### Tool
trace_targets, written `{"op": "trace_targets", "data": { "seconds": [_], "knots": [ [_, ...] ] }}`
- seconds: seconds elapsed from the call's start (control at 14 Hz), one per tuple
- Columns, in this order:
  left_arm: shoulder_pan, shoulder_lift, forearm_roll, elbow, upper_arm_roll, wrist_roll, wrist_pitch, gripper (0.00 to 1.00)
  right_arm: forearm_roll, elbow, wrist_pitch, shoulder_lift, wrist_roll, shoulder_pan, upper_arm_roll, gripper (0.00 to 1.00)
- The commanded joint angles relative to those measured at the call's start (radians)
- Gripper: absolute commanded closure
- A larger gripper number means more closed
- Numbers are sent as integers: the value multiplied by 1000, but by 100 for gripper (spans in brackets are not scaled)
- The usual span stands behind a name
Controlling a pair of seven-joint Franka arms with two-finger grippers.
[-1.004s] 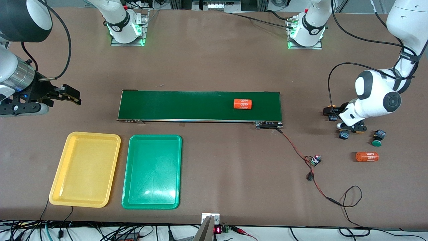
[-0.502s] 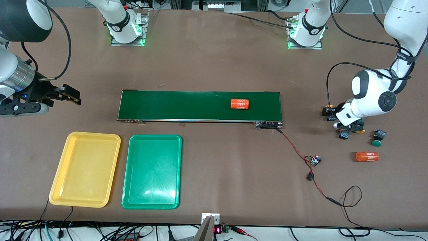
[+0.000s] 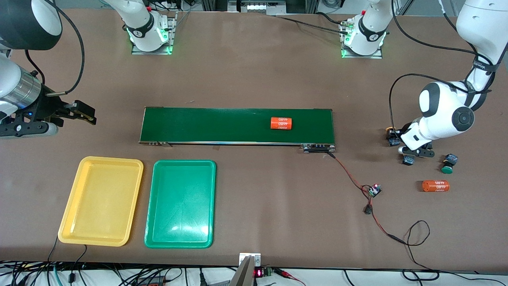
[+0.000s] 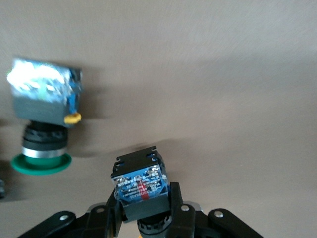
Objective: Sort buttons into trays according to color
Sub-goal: 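Grasp the orange-capped push button with the left gripper, then carry the orange-capped button onto the belt and open the left gripper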
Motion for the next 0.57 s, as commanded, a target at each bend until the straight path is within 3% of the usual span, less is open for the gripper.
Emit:
{"op": "trace_targets", "data": {
  "seconds": [0.0,0.5],
  "knots": [
    [-65,-104,5,21,5,0,-99,100,14,-2,-4,-7,-11,6,-2,0],
    [-212,-165,-22,40,1,-9,-174,100,16,-1,-4,-8,-8,6,-2,0]
  ]
}}
